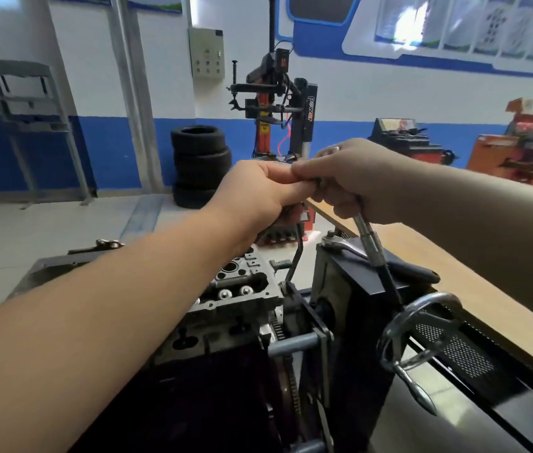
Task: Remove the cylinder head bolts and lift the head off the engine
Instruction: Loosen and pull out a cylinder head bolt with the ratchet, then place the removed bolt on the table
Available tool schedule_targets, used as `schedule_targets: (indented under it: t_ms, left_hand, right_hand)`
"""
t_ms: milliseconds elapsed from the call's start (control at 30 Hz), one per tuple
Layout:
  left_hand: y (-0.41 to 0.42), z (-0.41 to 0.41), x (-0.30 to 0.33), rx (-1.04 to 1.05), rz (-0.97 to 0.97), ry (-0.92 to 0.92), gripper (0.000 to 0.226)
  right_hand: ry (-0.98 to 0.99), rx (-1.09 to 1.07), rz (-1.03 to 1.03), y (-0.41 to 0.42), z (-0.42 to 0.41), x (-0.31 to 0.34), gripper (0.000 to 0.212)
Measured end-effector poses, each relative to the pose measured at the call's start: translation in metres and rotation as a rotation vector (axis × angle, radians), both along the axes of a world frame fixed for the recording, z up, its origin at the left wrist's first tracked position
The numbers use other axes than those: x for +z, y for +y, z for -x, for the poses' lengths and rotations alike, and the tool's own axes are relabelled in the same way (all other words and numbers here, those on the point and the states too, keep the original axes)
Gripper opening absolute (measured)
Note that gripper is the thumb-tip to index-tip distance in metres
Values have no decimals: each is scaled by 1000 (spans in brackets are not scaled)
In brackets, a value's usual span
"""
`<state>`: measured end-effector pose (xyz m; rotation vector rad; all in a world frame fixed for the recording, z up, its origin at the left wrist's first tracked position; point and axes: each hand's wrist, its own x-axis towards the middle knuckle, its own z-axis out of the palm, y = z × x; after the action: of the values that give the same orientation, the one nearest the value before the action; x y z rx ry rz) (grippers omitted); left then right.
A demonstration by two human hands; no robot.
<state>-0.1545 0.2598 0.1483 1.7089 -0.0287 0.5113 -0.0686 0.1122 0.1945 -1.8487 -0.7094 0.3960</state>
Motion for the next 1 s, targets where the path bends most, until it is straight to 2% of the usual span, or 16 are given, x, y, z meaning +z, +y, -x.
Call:
schedule_targets:
  t_ms: [33,100,167,233,300,333,367,433,467,567,667,700,767,833,900,1000]
  left_hand:
    - [-12,-5,-2,37,-68,4,12]
    - [-36,-16,-13,186,-212,17,47]
    - [-65,-19,-28,240,-225,-19,73]
    - [-96,-27,-47,145,-148,-8,81]
    - [-127,-35,-64,-120,-53,173,94]
    - [-142,-42,-72,-278,9,288,95]
    - [-155,-47,-78,-416,79,371,86]
    - [-177,-52,-87,-487,216,447,70]
    - [-186,-55,-93,-468,250,467,70]
    - [-211,-60,-111,-416,157,502,72]
    - [-231,-62,-124,-449,-28,495,42]
    - [-236,-64,-127,-504,-56,513,37]
    - [-241,-68,-127,-572,-115,573,41]
    - [-240,-75,-125,-581,-171,596,45]
    - [-236,-79,-123,-564,-142,614,47]
    - [-230,-85,-123,-515,-66,656,50]
  right_hand:
    - [16,-20,-44,-14,-3,-4,25]
    - [68,-102,-163,-43,-8,-14,19]
    - [134,-196,-341,-77,-13,-27,15]
    - [197,-266,-548,-109,-15,-47,16]
    - [228,-304,-735,-135,-15,-71,16]
    - [240,-330,-813,-146,-15,-83,16]
    - [261,-366,-878,-156,-15,-93,16]
    - [318,-447,-968,-173,-15,-111,15]
    - [341,-486,-999,-180,-15,-119,15]
    - [385,-551,-1104,-201,-15,-139,15]
    - [388,-514,-1178,-227,-19,-155,16]
    - [366,-519,-1182,-239,-22,-161,14]
    - [243,-591,-1114,-266,-28,-174,11]
    - [-29,-726,-863,-296,-34,-189,8]
    - [-286,-810,-573,-328,-37,-205,9]
    - [-532,-744,-152,-374,-44,-230,14]
